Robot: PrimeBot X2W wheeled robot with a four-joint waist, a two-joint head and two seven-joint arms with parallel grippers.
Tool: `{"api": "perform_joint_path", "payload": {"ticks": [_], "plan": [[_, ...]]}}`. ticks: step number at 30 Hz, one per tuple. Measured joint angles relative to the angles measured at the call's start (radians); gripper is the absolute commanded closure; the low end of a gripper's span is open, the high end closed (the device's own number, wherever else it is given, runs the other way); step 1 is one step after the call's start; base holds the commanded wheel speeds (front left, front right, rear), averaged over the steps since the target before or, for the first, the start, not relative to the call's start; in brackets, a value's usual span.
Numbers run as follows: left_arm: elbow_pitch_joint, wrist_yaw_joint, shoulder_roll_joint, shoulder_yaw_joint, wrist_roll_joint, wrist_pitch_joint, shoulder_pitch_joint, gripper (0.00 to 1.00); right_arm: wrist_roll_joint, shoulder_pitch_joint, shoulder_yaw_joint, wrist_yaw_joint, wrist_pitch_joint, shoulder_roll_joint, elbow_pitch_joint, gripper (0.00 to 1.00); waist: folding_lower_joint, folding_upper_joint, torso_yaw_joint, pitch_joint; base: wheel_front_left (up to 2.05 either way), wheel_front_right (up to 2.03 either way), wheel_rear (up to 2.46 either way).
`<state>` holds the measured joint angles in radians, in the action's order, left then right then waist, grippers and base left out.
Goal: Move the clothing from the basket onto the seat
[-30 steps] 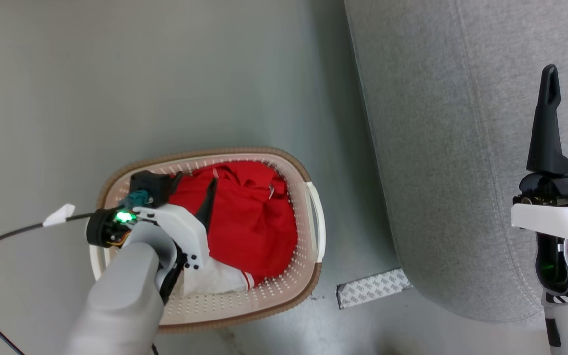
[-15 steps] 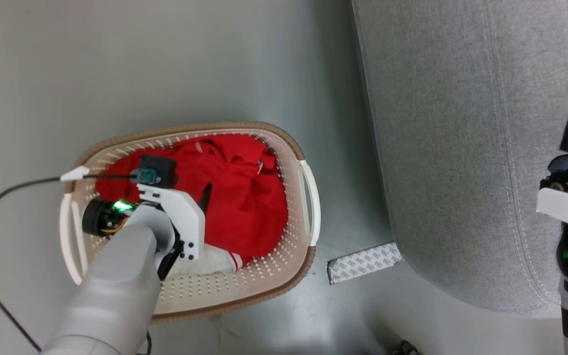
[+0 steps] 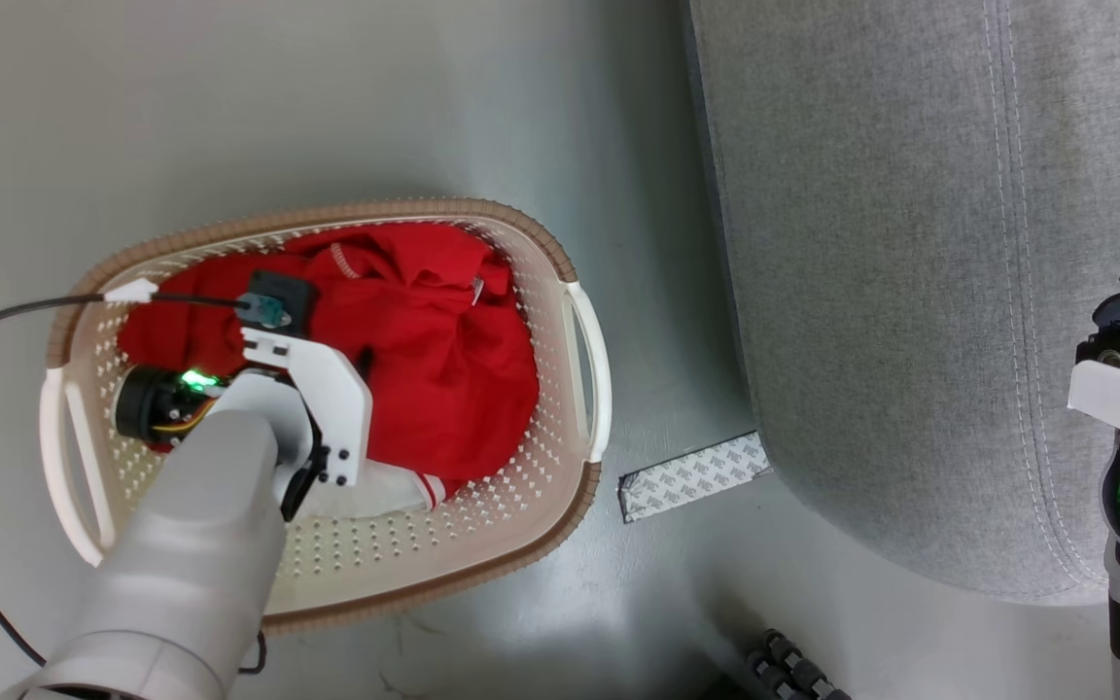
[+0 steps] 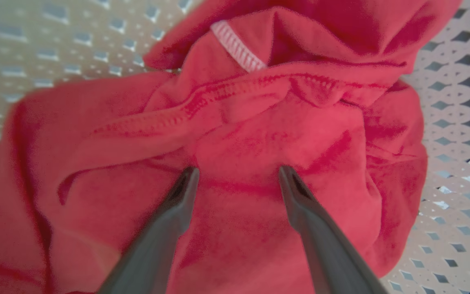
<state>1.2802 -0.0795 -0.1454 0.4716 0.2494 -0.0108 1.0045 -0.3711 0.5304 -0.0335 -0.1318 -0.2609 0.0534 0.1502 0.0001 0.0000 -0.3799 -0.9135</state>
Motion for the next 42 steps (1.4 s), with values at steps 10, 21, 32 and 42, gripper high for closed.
{"api": "perform_joint_path", "payload": {"ticks": [10, 21, 32, 42], "plan": [[0.005, -0.035, -0.012, 0.073, -0.034, 0.144, 0.006, 0.00, 0.059, -0.002, 0.033, 0.000, 0.000, -0.003, 0.024, 0.00, 0.0000, 0.0000, 0.027, -0.030, 0.12, 0.12, 0.12], [0.005, -0.052, -0.021, 0.124, -0.019, 0.152, 0.010, 0.62, 0.133, -0.006, 0.053, 0.000, 0.000, -0.004, 0.055, 0.00, -0.0001, 0.0000, 0.081, -0.038, 0.13, 0.13, 0.13], [-0.048, -0.052, -0.031, 0.222, 0.086, 0.064, 0.003, 1.00, 0.123, 0.000, 0.058, 0.000, 0.000, -0.004, 0.043, 0.00, -0.0001, 0.0000, 0.078, -0.022, 0.00, 0.00, 0.00], [-0.091, -0.052, -0.020, 0.296, 0.228, -0.004, -0.038, 1.00, 0.124, 0.002, 0.054, 0.000, 0.000, -0.004, 0.009, 0.00, -0.0001, 0.0000, 0.096, 0.078, 0.00, 0.00, 0.00]]}}
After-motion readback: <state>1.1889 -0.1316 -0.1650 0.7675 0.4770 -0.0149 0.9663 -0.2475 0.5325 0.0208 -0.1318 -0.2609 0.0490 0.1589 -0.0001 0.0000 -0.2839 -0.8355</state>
